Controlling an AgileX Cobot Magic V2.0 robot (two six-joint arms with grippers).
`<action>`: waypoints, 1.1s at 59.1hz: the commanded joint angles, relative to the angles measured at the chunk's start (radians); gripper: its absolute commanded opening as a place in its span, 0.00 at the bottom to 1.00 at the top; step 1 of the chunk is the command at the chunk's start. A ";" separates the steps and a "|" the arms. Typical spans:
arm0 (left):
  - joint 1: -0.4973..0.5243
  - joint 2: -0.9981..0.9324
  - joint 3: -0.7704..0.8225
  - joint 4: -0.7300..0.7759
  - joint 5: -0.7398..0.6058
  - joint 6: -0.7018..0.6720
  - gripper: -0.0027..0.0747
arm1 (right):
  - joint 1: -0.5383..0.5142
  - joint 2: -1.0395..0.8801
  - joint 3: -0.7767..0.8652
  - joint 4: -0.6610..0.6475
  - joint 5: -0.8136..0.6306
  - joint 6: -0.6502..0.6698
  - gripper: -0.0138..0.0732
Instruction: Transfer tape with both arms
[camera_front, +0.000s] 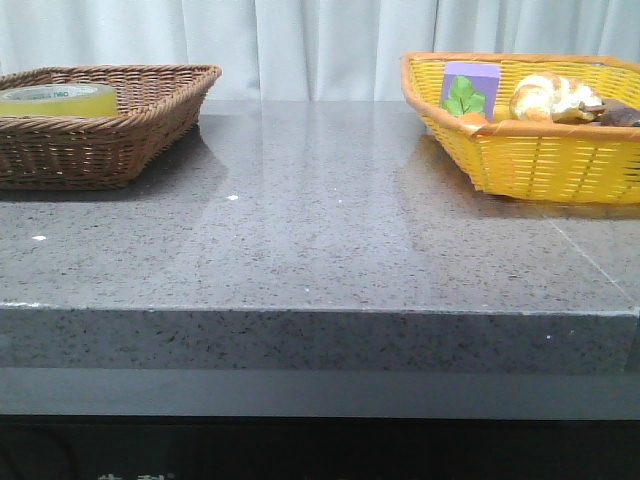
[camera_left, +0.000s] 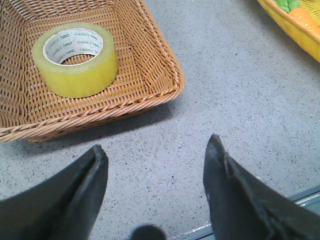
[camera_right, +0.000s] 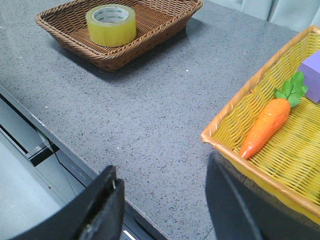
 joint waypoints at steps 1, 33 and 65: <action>-0.008 -0.003 -0.025 -0.017 -0.076 0.002 0.49 | -0.005 0.001 -0.022 0.005 -0.078 -0.006 0.62; -0.008 -0.003 -0.025 -0.017 -0.076 0.002 0.01 | -0.005 0.001 -0.022 0.005 -0.071 -0.006 0.08; -0.008 -0.005 -0.025 -0.018 -0.069 0.002 0.01 | -0.005 0.001 -0.022 0.005 -0.071 -0.006 0.08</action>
